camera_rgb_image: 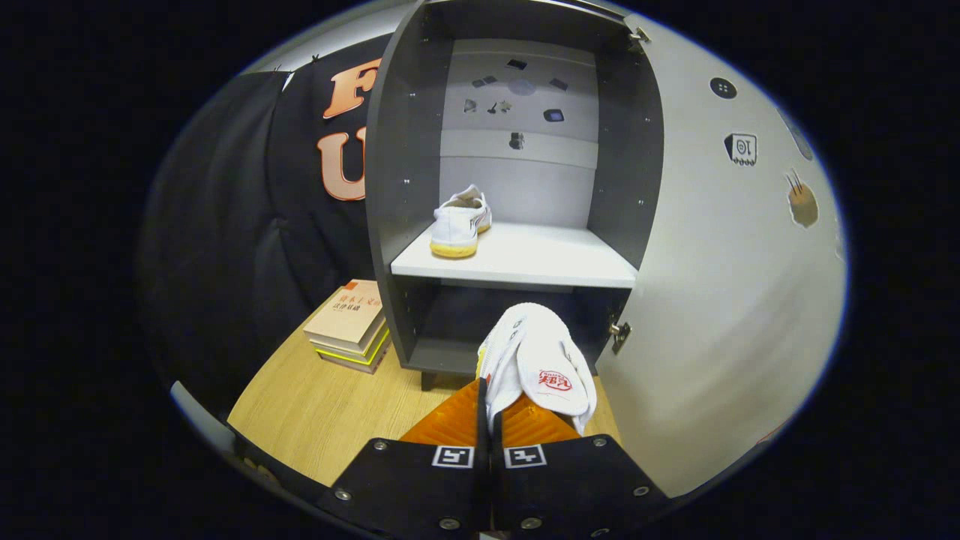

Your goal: Open the shoe cabinet door, grab the shoes and put them into the shoe cabinet, then close the shoe cabinet door.

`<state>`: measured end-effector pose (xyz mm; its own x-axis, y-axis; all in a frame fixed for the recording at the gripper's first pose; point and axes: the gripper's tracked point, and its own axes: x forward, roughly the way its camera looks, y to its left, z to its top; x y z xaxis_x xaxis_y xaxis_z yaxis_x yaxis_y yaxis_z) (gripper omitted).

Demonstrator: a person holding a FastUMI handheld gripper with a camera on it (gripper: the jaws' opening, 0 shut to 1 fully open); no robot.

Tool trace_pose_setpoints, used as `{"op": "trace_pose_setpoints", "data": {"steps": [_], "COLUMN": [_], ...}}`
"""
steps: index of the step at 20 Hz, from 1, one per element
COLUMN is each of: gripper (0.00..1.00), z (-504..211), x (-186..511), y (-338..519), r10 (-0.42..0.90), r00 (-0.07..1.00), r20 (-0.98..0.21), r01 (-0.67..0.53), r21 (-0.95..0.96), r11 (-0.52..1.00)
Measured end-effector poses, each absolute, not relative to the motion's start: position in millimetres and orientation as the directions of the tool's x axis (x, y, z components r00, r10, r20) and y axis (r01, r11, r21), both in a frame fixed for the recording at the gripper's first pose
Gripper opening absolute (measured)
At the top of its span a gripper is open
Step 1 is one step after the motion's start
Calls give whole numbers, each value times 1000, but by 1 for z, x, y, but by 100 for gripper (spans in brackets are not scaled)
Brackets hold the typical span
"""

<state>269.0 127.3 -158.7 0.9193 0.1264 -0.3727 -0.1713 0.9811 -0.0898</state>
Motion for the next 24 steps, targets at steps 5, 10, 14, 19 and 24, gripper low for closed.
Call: {"op": "trace_pose_setpoints", "data": {"steps": [5,10,14,19,24], "gripper": [1,0,1,1,0], "z": [-106,-71,-60,-66,-83], "x": [322,384,447,522,574], "y": [127,120,119,112,104], "r10": [125,110,112,85,61], "r00": [940,950,949,936,917], "r20": [-317,-292,-295,-341,-393], "r01": [-172,-160,-166,-160,-147], "r21": [-126,-152,-165,-197,-193], "r11": [977,975,972,967,970]}}
